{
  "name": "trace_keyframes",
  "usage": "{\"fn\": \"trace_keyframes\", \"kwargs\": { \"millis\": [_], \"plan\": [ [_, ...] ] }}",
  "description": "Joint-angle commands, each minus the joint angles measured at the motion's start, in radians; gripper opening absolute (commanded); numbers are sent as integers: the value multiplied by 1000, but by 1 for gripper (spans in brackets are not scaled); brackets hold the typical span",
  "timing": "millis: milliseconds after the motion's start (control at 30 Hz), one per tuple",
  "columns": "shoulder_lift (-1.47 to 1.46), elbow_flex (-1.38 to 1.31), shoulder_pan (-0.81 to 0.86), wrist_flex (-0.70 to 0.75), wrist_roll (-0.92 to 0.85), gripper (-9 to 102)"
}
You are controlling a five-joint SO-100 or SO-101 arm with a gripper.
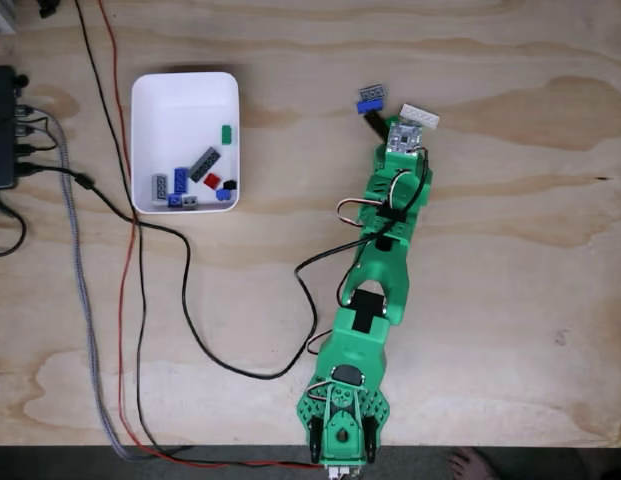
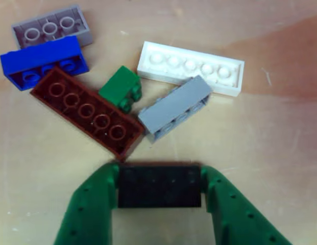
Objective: Put all lego bricks in the bin.
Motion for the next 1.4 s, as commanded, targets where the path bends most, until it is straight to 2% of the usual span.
{"fn": "trace_keyframes", "kwargs": {
  "millis": [0, 200, 300, 467, 533, 667, 800, 933, 1067, 1233, 1300, 1367],
  "plan": [
    [58, -25, -21, 41, 38, 2],
    [195, 6, -72, 126, 164, 1],
    [331, 2, -127, 196, 316, 0],
    [555, -176, -311, 511, 572, 1],
    [535, -301, -426, 672, 634, 1],
    [382, -494, -670, 845, 716, 3],
    [204, -698, -845, 960, 811, 6],
    [120, -756, -914, 971, 868, 11],
    [155, -755, -887, 986, 942, 22],
    [337, -703, -621, 950, 1026, 29],
    [402, -621, -469, 914, 946, 29],
    [449, -433, -316, 792, 767, 29]
  ]
}}
